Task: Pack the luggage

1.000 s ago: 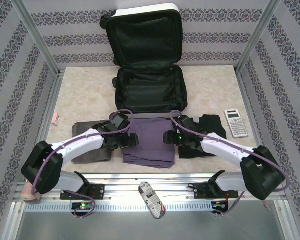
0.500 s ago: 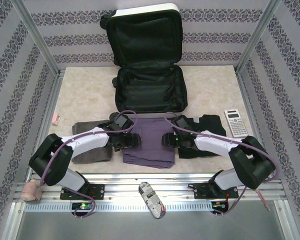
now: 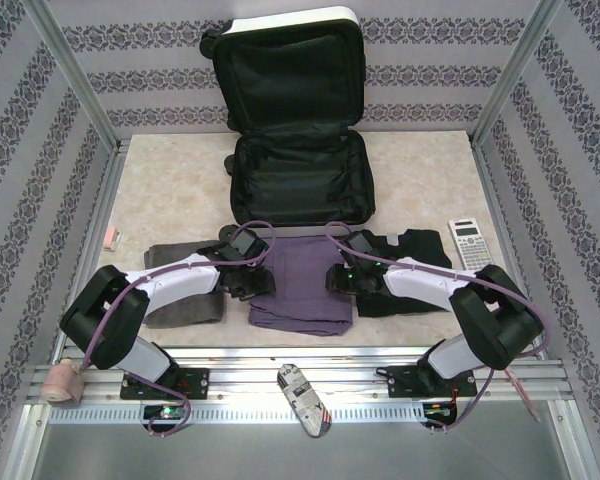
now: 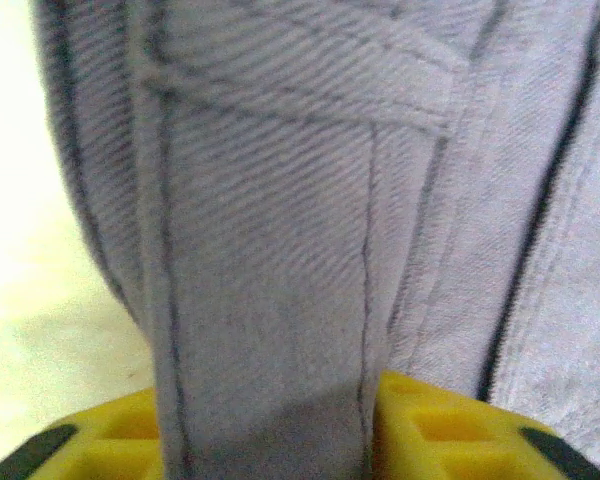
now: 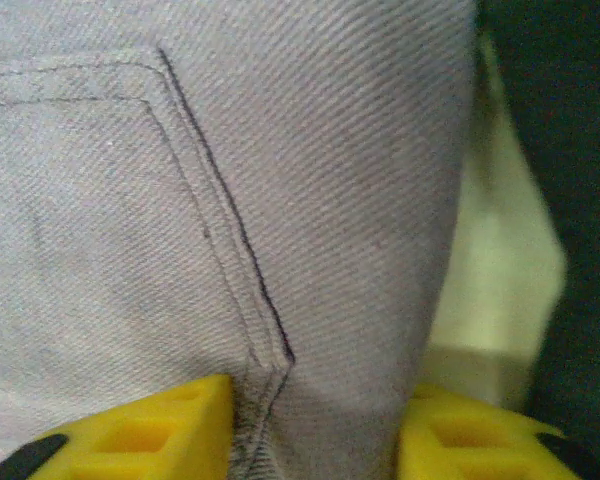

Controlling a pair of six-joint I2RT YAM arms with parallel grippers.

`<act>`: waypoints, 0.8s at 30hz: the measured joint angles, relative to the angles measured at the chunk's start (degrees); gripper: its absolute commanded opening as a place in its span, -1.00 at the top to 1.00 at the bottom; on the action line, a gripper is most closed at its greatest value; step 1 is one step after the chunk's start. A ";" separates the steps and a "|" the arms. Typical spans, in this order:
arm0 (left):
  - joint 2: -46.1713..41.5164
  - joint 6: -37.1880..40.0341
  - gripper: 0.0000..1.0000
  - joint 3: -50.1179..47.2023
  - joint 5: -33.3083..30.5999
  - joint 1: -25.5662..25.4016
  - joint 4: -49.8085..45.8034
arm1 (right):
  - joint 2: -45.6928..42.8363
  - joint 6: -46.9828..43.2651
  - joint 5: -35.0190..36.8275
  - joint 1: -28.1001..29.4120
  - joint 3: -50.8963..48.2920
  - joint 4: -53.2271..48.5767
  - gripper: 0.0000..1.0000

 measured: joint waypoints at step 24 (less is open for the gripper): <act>-15.47 1.29 1.00 5.25 -0.87 -0.11 -8.96 | -13.62 -2.89 -3.10 1.97 5.75 -6.69 1.00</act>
